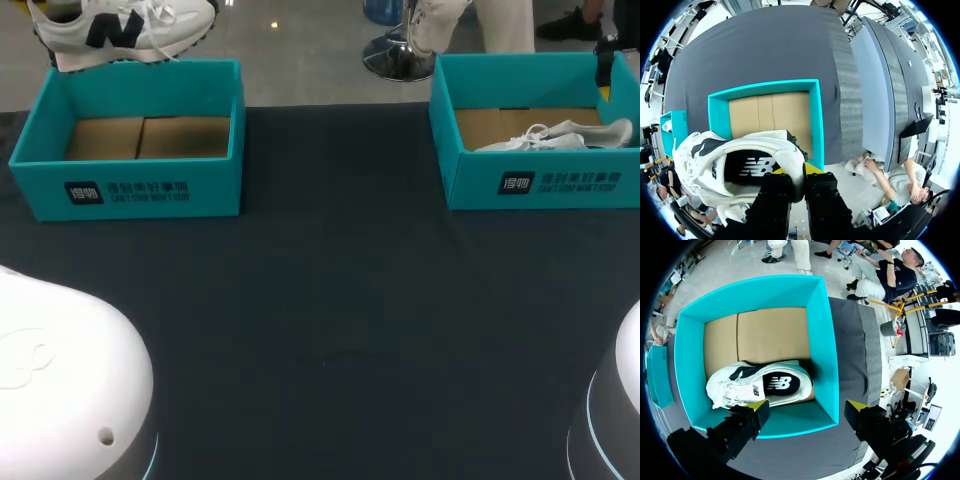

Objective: Take the shoe out of the shoebox, open the shoe tongue, remove and reinsert the insole, then place the shoe into the shoebox

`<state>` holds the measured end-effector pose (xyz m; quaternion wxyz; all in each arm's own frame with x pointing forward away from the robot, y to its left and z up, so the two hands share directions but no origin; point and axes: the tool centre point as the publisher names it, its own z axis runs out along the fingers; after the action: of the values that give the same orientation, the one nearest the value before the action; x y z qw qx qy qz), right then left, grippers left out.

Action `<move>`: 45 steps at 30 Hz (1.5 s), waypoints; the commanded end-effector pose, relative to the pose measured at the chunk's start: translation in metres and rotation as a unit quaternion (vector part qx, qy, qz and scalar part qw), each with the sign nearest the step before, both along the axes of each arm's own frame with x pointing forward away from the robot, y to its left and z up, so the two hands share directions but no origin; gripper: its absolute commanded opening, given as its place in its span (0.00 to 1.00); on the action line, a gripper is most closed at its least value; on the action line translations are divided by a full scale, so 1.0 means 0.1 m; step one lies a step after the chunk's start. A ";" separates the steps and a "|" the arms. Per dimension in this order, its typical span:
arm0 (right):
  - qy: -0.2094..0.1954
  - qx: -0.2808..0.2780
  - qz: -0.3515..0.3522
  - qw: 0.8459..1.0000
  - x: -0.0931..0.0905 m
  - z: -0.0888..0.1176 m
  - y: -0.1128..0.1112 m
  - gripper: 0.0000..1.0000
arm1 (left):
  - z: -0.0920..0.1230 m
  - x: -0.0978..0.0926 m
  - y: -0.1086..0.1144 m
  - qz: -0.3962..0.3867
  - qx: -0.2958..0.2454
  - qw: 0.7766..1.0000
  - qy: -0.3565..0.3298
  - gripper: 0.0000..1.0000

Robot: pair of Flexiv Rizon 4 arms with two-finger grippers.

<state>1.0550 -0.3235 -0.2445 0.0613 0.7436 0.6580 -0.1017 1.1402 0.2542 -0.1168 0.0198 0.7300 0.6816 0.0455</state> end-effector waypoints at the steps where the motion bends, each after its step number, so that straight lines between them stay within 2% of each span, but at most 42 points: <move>1: 0.002 0.000 -0.001 1.000 0.02 0.00 0.00 1.00 | 0.05 -0.41 -0.35 -0.018 0.012 0.999 -0.025 0.00; 9: 0.002 0.000 -0.001 1.000 0.02 0.00 0.00 1.00 | -0.03 -1.08 -1.11 -0.063 0.028 0.997 -0.042 0.00; 15: 0.002 0.000 -0.001 1.000 0.02 0.00 0.00 1.00 | -0.14 -1.53 -1.61 -0.093 0.010 0.995 -0.033 0.00; 19: 0.002 0.000 -0.001 1.000 0.02 0.00 0.00 1.00 | -0.21 -1.79 -1.88 -0.115 0.000 0.993 -0.033 0.00; 23: 0.002 0.000 -0.001 1.000 0.02 0.00 0.00 1.00 | -0.27 -1.98 -2.05 -0.123 -0.013 0.992 -0.018 0.00; 25: 0.002 0.000 -0.001 1.000 0.02 0.00 0.00 1.00 | -0.27 -2.03 -2.08 -0.127 -0.016 0.992 -0.014 0.00; 45: 0.002 0.000 -0.001 1.000 0.02 0.00 0.00 1.00 | -0.27 -2.03 -2.08 -0.127 -0.016 0.992 -0.014 0.00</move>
<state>1.0550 -0.3236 -0.2445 0.0612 0.7437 0.6579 -0.1017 0.9400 0.0448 -0.1441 0.0402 0.8100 0.5839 0.0379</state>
